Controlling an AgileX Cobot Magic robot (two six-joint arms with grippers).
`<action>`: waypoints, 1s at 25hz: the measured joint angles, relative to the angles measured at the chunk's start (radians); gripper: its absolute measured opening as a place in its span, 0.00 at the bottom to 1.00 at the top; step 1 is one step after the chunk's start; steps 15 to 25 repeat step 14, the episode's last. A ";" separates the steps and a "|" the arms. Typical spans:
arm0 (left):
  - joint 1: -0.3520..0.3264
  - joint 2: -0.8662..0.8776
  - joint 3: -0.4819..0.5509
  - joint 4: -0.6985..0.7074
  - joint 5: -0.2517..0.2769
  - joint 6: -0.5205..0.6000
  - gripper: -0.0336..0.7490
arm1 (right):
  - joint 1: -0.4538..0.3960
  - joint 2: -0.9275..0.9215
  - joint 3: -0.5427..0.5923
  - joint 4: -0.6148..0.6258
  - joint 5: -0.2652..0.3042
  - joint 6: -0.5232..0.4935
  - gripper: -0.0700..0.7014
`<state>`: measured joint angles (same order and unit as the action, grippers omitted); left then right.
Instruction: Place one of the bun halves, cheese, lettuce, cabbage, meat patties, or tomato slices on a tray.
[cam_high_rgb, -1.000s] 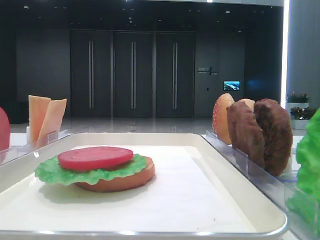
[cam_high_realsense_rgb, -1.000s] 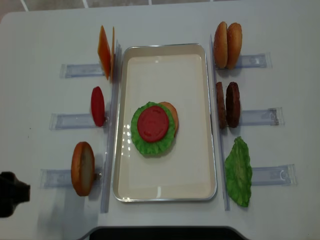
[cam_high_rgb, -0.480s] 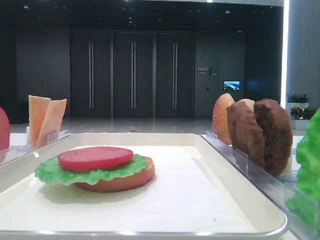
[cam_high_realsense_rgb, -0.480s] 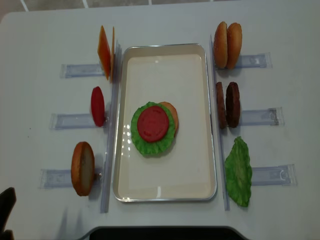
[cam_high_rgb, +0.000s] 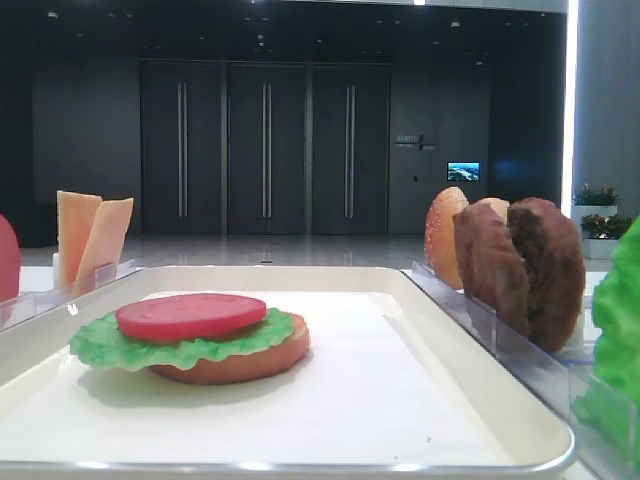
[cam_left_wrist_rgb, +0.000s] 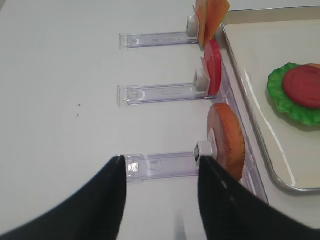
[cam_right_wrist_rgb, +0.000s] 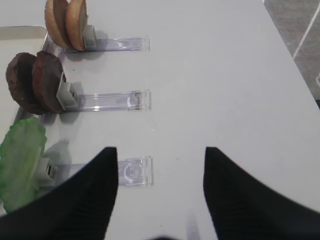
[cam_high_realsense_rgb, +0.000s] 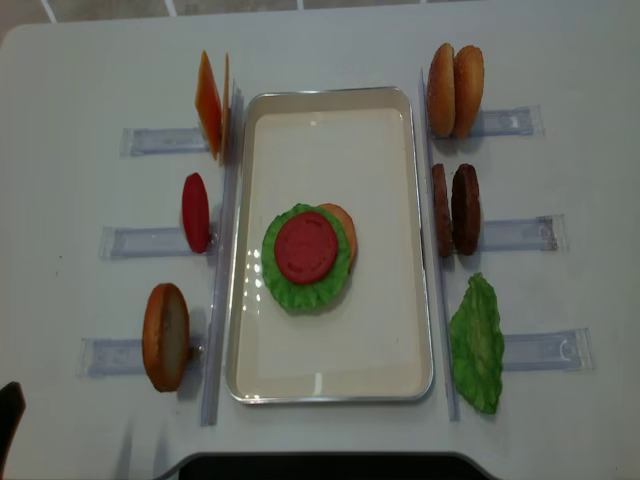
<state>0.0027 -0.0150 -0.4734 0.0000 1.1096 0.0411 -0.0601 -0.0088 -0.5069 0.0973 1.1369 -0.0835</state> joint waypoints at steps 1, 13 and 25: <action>0.000 0.000 0.000 0.000 0.000 0.000 0.51 | 0.000 0.000 0.000 0.000 0.000 0.000 0.57; 0.000 0.000 0.000 0.000 0.000 -0.001 0.39 | 0.000 0.000 0.000 0.000 0.000 0.000 0.57; 0.000 0.000 0.000 0.000 0.000 -0.001 0.38 | 0.000 0.000 0.000 0.000 0.000 0.000 0.57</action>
